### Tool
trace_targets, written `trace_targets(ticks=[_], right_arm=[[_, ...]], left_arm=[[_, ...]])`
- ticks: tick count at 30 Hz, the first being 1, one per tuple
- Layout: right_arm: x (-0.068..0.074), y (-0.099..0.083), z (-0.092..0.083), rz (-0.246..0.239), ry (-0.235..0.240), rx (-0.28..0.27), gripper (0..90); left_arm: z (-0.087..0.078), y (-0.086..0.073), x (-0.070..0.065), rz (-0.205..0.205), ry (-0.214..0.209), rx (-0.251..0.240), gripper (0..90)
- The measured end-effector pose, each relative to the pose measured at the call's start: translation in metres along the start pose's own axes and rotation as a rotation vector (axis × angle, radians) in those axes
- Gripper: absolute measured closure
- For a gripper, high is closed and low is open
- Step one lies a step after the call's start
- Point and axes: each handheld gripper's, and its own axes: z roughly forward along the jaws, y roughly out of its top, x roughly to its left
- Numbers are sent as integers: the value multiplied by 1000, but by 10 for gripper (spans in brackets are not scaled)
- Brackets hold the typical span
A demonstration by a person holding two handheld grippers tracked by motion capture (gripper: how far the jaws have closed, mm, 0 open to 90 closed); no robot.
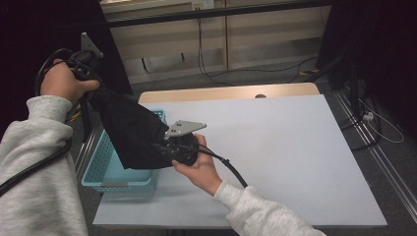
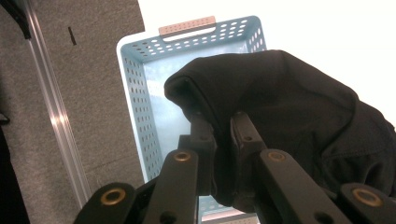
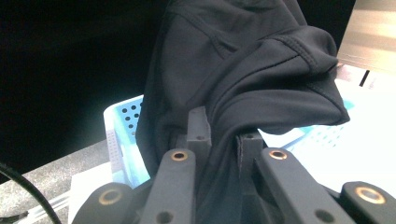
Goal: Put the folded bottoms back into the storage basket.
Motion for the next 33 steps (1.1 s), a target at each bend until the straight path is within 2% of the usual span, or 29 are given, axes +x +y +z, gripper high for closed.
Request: trace_targets(ticks=[16,28,33], right_arm=[[10,2,18,-7,32,3,802],[16,3,26,-24,40,7,801],[18,2,29,-23,46,8,799]], left_arm=[[5,-6,18,-10,18,-15,823],[8,-9,26,-12,17,-16,823],[10,-10,28,-7,32,-18,823]])
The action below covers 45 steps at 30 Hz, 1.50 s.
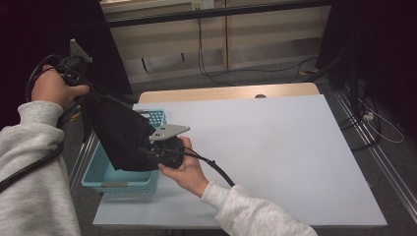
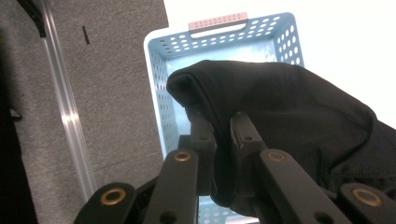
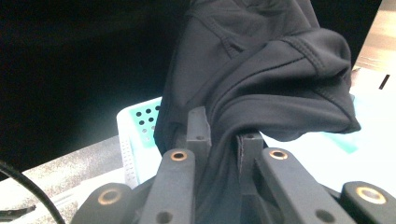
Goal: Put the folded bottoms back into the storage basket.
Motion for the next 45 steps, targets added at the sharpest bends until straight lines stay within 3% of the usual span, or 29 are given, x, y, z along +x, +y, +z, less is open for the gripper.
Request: trace_targets(ticks=[11,13,14,15,16,17,18,19,21,22,27,34,41,45], right_arm=[[7,-1,15,1,15,-2,798],[8,1,19,10,15,-7,795],[8,2,22,26,19,-13,783],[8,3,26,32,15,-18,732],[8,3,32,37,17,-4,618],[7,2,36,37,27,40,529],[6,1,36,14,-8,69,494],[5,-1,32,-26,-54,72,466],[0,-4,25,-30,-76,51,432],[-2,-5,21,-36,-84,59,420],[-12,-5,-1,-75,-89,77,376],[-27,-9,-26,-93,-80,83,305],[-46,-21,-46,-57,-91,84,274],[-53,-25,-53,-61,-94,101,249]], left_arm=[[5,-6,16,-13,10,-13,823],[6,-5,21,-13,18,-35,822],[8,-5,23,1,30,-75,817],[11,-6,26,13,56,-104,791],[15,-6,28,21,87,-128,703],[18,-8,29,29,100,-146,559],[21,-10,28,32,97,-136,519],[24,-12,28,38,88,-137,471],[28,-14,26,46,73,-151,411],[31,-16,26,46,62,-135,406],[43,-21,21,45,25,-164,331],[59,-27,14,50,-13,-187,302],[81,-33,4,61,-54,-181,292],[92,-36,0,68,-70,-179,288]])
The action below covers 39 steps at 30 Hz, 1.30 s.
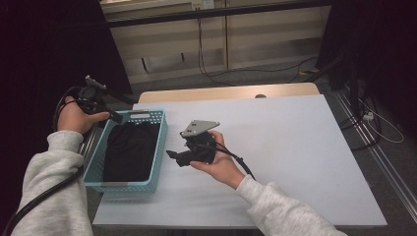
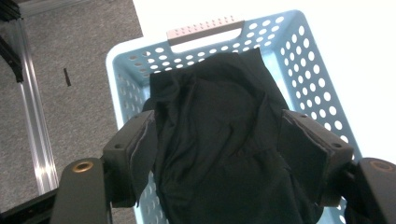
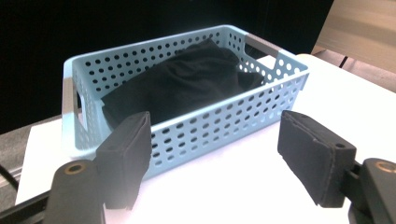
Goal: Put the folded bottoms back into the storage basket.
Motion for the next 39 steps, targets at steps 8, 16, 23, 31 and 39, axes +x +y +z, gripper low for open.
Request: trace_targets(ticks=[8,16,23,31,39], right_arm=[[-18,-14,-9,32,4,39,214],[-39,-36,-24,43,-38,66,214],[-52,-49,-38,62,-62,76,214],[-59,-65,-50,82,-86,87,214],[-64,-73,-57,93,-100,90,214]], left_arm=[[14,-8,-5,11,-13,-25,279],[32,-17,-12,7,-50,-34,333],[48,-24,-17,-18,-88,-42,514],[73,-39,-20,-23,-103,-13,761],[93,-51,-18,-42,-99,-23,874]])
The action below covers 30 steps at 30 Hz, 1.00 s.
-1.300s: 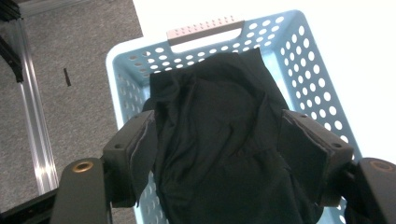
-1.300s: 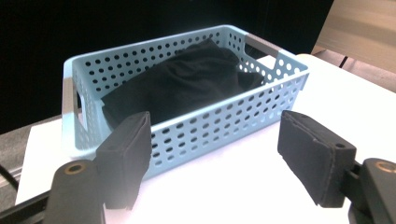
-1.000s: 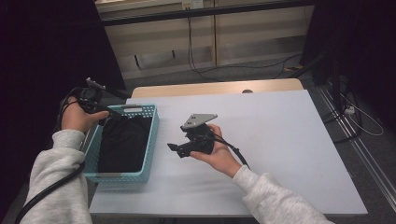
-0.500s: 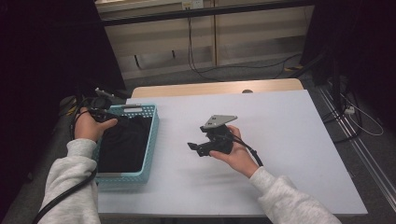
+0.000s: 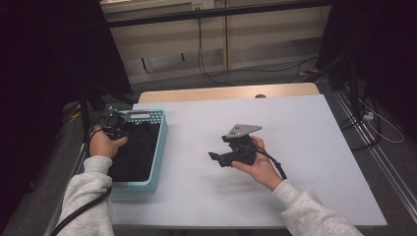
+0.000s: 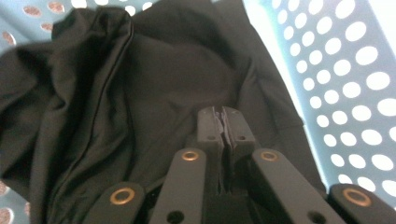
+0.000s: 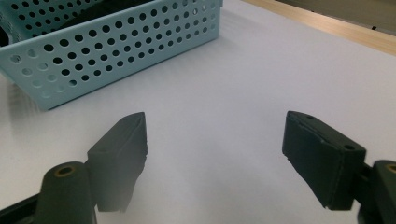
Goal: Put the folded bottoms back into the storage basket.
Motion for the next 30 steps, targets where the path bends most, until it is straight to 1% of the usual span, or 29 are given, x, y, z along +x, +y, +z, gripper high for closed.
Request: trace_targets(ticks=[1,3,4,6,9,11,12,14,16,19,21,22,24,25,27,28,30], right_arm=[[0,0,0,1,-2,1,214],[-1,-2,-1,6,-2,0,214],[-1,-2,-1,5,-6,1,214],[-1,-3,-2,6,-4,3,214],[-2,-4,-4,11,-3,-6,213],[-2,-6,-5,13,-6,-13,213],[-3,-6,-5,15,-7,-12,213],[-4,-7,-6,18,-8,-11,213],[-4,-8,-7,17,-11,-10,213],[-5,-10,-8,19,-13,-11,213],[-6,-11,-9,20,-13,-10,213],[-6,-11,-10,20,-15,-9,213],[-6,-12,-11,21,-14,-11,213],[-6,-12,-12,19,-17,-12,213],[-6,-12,-13,18,-20,-12,212],[-6,-12,-13,20,-24,-14,212],[-7,-12,-14,21,-22,-17,212]], left_arm=[[2,-1,0,-11,-7,3,886],[7,-4,0,-10,-1,6,897],[10,-5,1,-17,-3,12,899],[16,-7,1,-24,4,6,900],[23,-9,0,-22,7,25,900],[28,-11,0,-23,10,26,900],[30,-11,0,-22,5,33,900],[34,-12,-2,-22,10,41,900],[36,-13,-2,-29,2,35,900],[36,-13,-4,-29,-4,48,900],[36,-15,-8,-28,-10,48,900],[36,-16,-9,-21,-18,54,900],[34,-17,-11,-33,-49,72,900],[33,-17,-12,-35,-51,76,900],[32,-15,-13,-22,-40,73,900],[32,-13,-12,-32,-38,67,900],[31,-8,-10,-40,-31,16,900]])
